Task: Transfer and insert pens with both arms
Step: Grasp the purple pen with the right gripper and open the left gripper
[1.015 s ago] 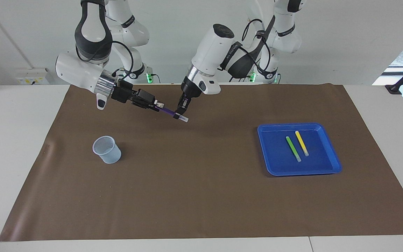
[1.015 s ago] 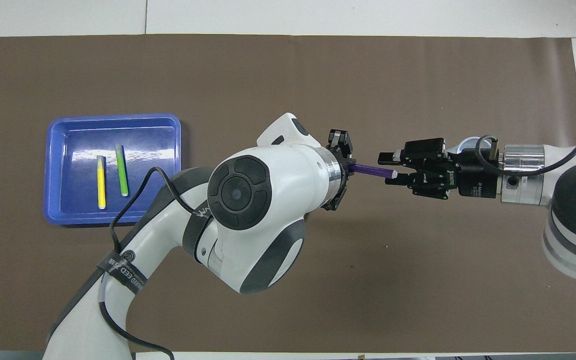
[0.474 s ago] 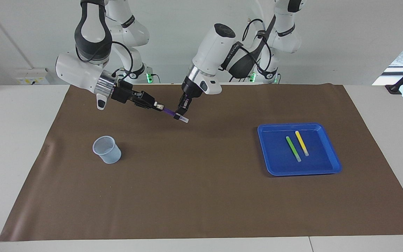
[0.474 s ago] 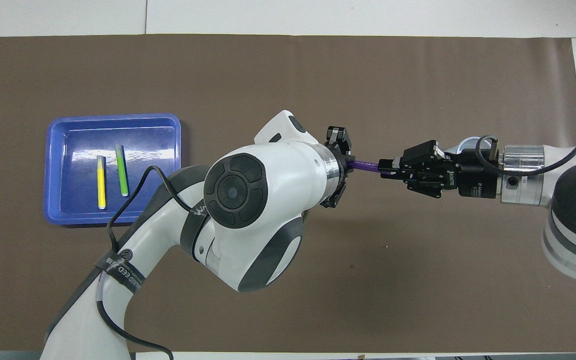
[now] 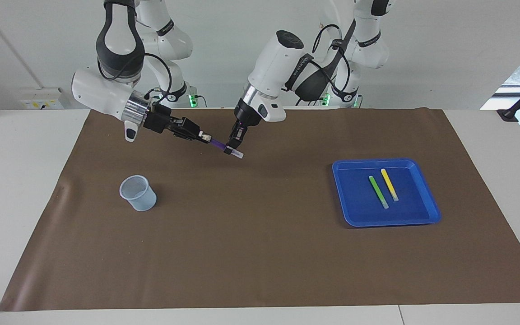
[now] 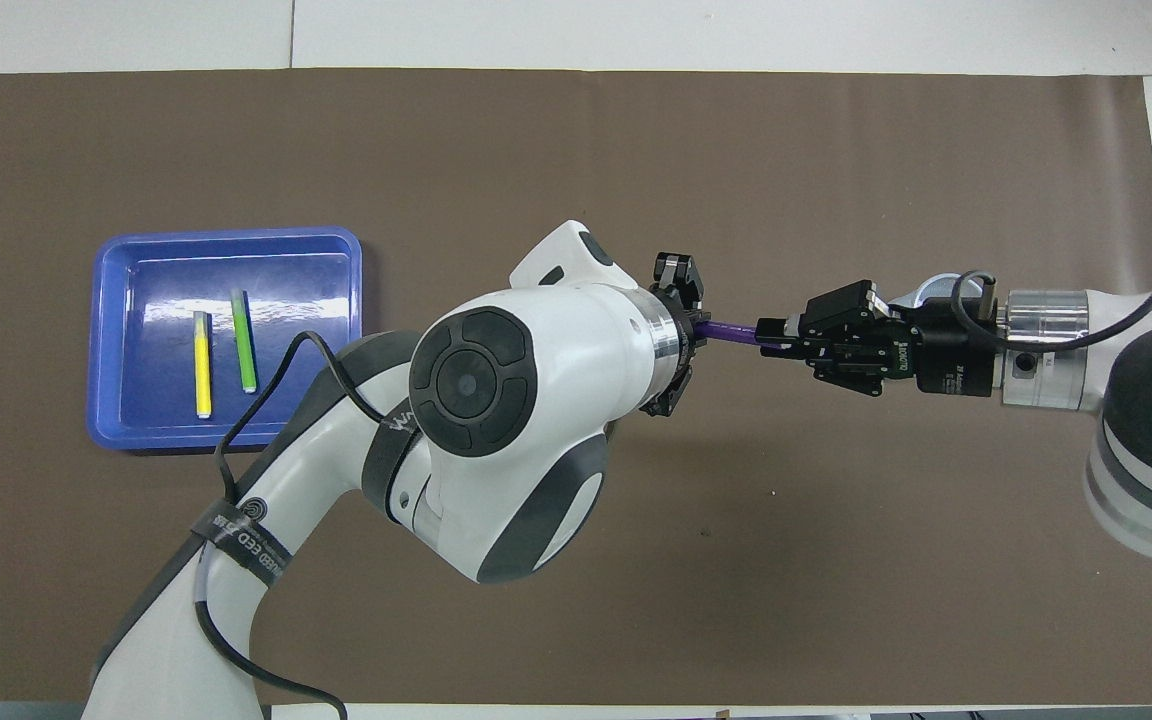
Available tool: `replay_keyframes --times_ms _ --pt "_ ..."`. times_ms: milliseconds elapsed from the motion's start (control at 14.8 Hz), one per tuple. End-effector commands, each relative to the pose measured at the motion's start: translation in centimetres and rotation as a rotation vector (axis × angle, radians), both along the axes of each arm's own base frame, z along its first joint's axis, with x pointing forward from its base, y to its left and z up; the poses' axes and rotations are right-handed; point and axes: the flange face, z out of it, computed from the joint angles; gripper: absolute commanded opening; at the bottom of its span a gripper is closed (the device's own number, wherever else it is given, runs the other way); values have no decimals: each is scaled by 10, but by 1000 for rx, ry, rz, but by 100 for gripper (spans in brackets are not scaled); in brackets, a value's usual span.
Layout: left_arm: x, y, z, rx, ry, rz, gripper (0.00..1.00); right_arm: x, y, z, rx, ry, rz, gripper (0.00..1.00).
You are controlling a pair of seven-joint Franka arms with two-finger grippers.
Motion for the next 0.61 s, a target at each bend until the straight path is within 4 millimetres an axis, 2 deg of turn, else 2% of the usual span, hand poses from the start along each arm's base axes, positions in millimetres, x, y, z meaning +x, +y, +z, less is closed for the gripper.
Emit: replay_keyframes --times_ms 0,135,271,406,541 --pt "2 0 -3 44 -55 -73 100 1 1 8 7 -8 13 0" --pt "7 6 -4 62 -79 -116 100 10 -5 13 -77 -30 96 0" --pt "16 17 -5 83 -100 -153 100 30 -21 34 -229 -71 242 0" --pt "24 36 -6 129 -116 -232 100 51 -31 57 -389 -107 361 0" --pt "38 64 -9 186 -130 -342 100 66 -46 71 -538 -188 490 0"
